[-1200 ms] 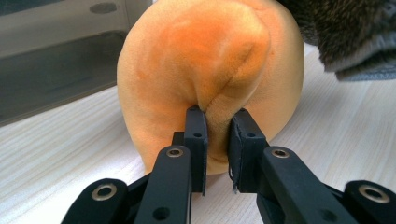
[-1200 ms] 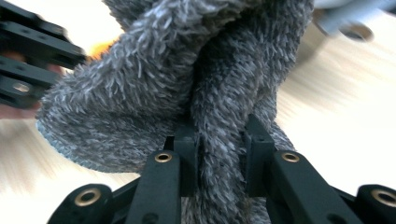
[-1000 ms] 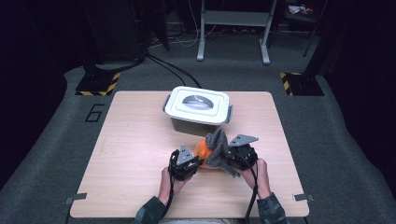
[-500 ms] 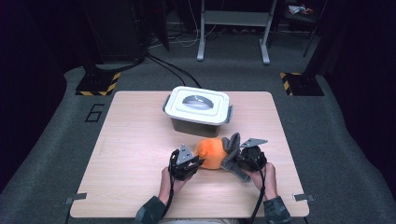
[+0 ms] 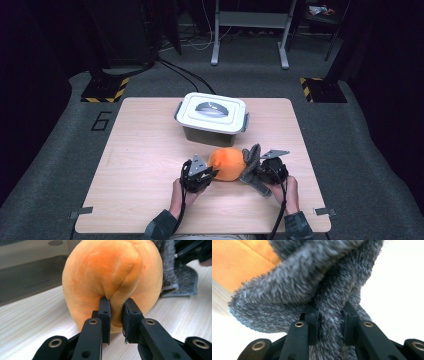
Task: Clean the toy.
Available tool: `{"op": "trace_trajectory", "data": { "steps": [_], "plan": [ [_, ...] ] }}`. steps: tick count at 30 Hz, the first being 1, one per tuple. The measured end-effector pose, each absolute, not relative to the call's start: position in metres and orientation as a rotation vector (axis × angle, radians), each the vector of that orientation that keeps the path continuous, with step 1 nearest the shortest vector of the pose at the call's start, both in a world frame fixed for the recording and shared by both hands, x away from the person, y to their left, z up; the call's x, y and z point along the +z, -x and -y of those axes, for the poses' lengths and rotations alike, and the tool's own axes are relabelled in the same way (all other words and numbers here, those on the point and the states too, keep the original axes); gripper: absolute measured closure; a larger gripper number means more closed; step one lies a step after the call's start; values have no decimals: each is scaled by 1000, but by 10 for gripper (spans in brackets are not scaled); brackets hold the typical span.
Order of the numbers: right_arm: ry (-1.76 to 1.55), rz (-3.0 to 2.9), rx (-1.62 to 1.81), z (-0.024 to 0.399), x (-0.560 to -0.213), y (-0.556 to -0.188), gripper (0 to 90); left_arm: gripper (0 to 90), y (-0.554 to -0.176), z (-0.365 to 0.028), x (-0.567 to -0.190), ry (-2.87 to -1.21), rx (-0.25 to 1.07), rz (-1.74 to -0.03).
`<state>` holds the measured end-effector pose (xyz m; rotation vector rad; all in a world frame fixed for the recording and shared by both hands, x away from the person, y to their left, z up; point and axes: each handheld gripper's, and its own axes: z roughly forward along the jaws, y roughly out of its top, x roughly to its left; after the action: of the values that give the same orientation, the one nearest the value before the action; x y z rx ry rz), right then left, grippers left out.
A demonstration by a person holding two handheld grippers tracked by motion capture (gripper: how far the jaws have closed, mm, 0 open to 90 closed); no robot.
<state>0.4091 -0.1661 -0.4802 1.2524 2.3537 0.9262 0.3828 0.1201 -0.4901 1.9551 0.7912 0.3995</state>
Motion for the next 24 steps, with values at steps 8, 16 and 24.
{"op": "trace_trajectory", "data": {
  "steps": [8, 16, 24],
  "plan": [
    [-1115, -2302, 1098, 151, -440, -393, 719, 779, -383, -120, -489, -1962, 405, -780],
    [-1103, -2345, 1044, 137, -448, -402, 724, 635, -378, -117, -488, -1985, 459, -742],
    [-1119, -2349, 1045, 142, -449, -404, 724, 374, -377, -116, -497, -2001, 488, -757]
  ]
}}
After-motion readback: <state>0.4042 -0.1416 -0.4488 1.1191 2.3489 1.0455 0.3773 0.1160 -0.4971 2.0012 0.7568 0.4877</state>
